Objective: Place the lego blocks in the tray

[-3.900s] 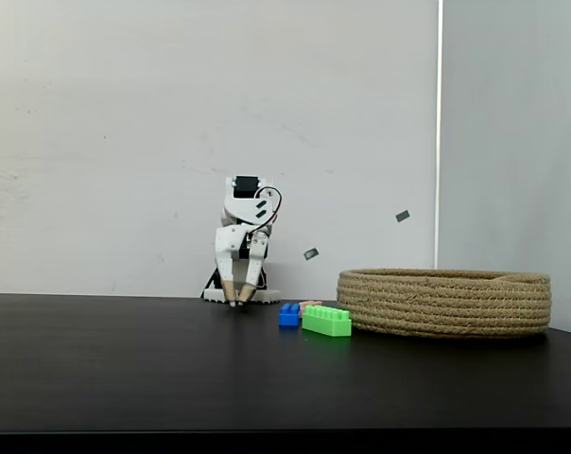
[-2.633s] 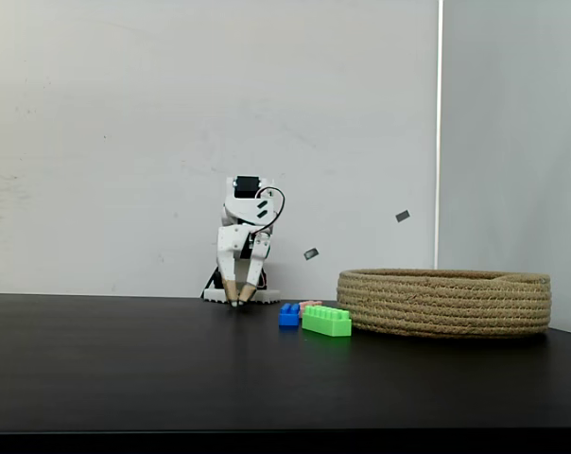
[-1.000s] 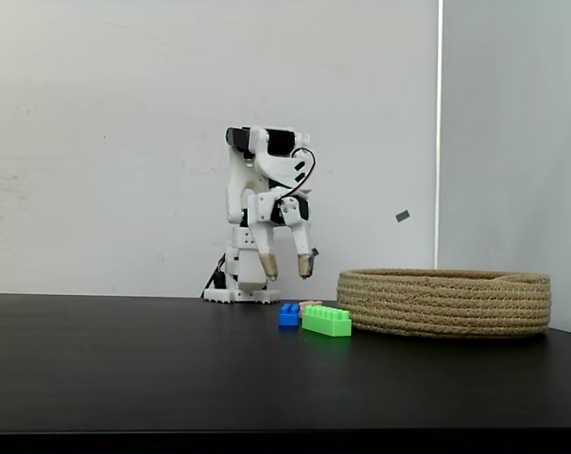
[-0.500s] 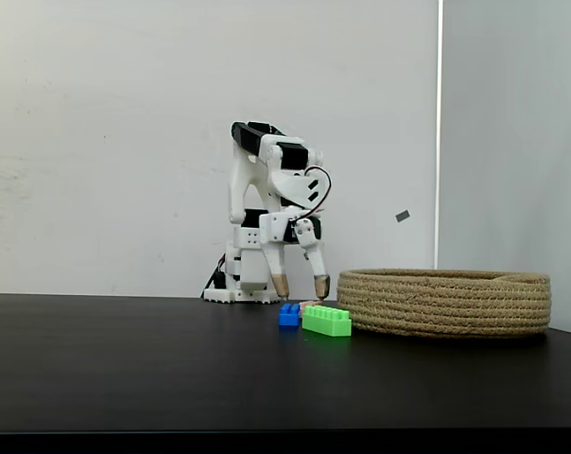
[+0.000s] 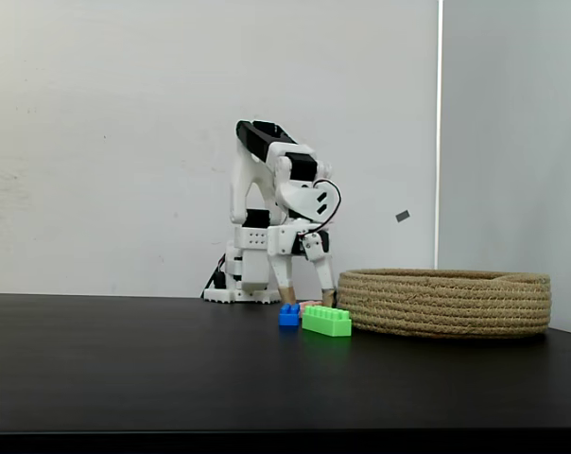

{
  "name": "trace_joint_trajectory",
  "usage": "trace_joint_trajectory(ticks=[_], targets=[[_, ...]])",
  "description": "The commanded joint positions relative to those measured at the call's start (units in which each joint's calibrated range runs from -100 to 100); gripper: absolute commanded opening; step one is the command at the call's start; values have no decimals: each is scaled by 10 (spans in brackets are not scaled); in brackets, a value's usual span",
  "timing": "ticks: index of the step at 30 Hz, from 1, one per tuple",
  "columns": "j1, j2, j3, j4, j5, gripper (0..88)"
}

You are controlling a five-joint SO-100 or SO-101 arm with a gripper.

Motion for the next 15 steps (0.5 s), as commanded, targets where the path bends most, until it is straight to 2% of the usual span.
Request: trace_joint_trajectory(ticks=[1, 6, 10, 15], targets=[[-7, 3, -34, -10, -4, 201], [-15, 19, -33, -25, -8, 153], [-17, 35, -33, -33, -13, 1], [-12, 31, -27, -28, -6, 0]])
